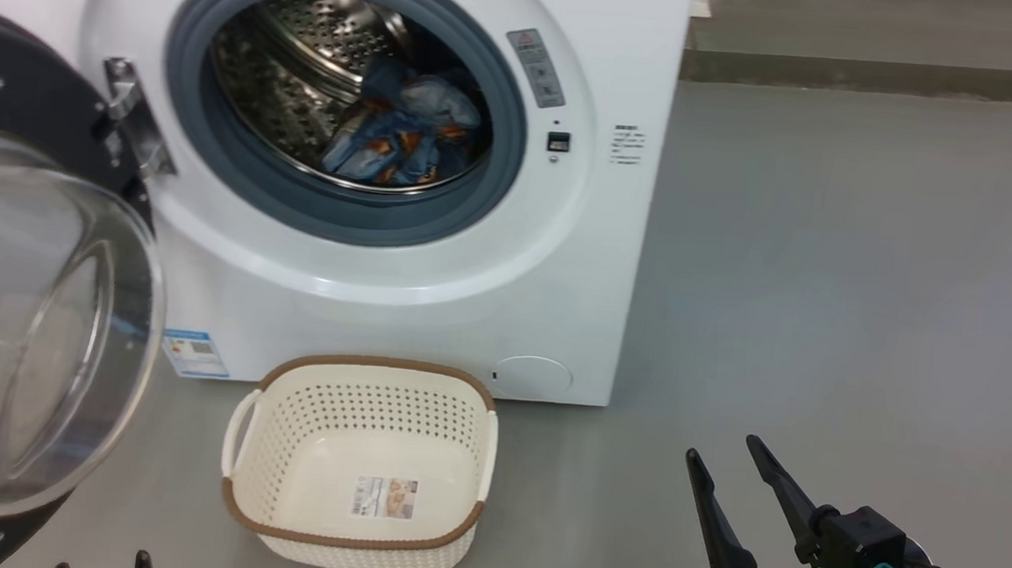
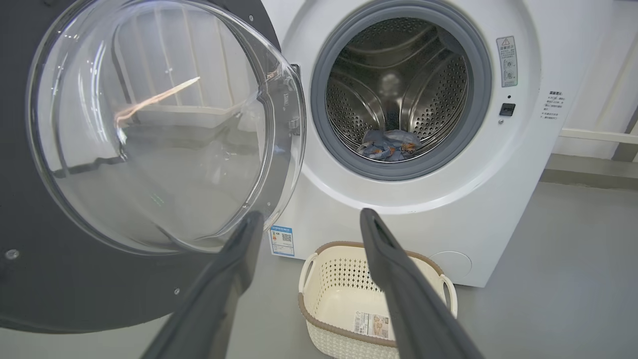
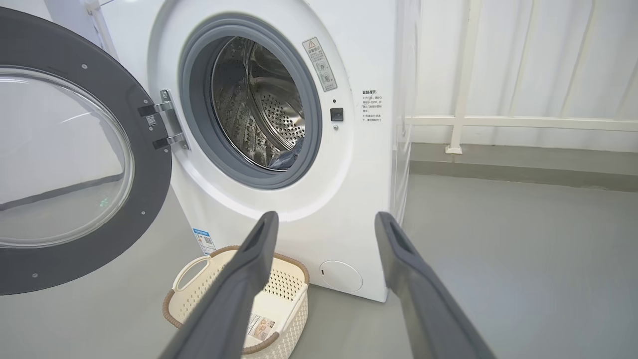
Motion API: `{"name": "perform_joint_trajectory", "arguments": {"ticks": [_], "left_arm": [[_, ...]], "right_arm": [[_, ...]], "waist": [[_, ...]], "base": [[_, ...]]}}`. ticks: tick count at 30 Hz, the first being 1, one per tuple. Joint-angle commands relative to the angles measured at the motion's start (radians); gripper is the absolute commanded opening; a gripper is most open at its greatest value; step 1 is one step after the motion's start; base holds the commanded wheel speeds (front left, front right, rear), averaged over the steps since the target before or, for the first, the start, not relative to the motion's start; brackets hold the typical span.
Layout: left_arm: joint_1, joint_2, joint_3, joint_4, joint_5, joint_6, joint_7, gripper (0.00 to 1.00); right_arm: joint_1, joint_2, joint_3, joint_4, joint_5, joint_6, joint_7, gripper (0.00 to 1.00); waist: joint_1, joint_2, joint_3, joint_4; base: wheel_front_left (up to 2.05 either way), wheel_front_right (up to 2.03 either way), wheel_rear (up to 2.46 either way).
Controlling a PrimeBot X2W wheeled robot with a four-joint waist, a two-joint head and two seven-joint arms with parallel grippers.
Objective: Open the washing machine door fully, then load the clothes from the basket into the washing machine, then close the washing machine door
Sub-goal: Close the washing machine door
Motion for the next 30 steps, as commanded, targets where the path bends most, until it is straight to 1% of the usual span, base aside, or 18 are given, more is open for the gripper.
{"name": "perform_joint_trajectory", "arguments": {"ticks": [1, 20, 25, 30], "left_arm": [[-0.007, 0.011, 0.034, -0.019, 0.007, -0.009, -0.005, 1.00], [0.011, 0.011, 0.051, -0.005, -0.013, 0.006, -0.005, 1.00], [0.021, 0.011, 0.063, -0.020, -0.039, 0.031, -0.005, 1.00], [0.031, 0.011, 0.066, -0.037, -0.057, 0.053, -0.005, 1.00]], "right_arm": [[-0.012, 0.005, 0.030, -0.029, -0.006, 0.006, -0.005, 1.00], [0.014, 0.005, 0.046, -0.035, 0.016, 0.006, -0.005, 1.00], [-0.009, 0.005, 0.070, -0.030, 0.014, 0.006, -0.005, 1.00], [-0.036, 0.005, 0.089, -0.018, 0.012, 0.006, -0.005, 1.00]], "waist": [[0.0000, 0.0000, -0.007, 0.058], [0.0000, 0.0000, -0.021, 0.317], [0.0000, 0.0000, -0.002, 0.339], [0.0000, 0.0000, 0.008, 0.348]], "base": [[0.00, 0.00, 0.00], [0.00, 0.00, 0.00], [0.00, 0.00, 0.00], [0.00, 0.00, 0.00]]}}
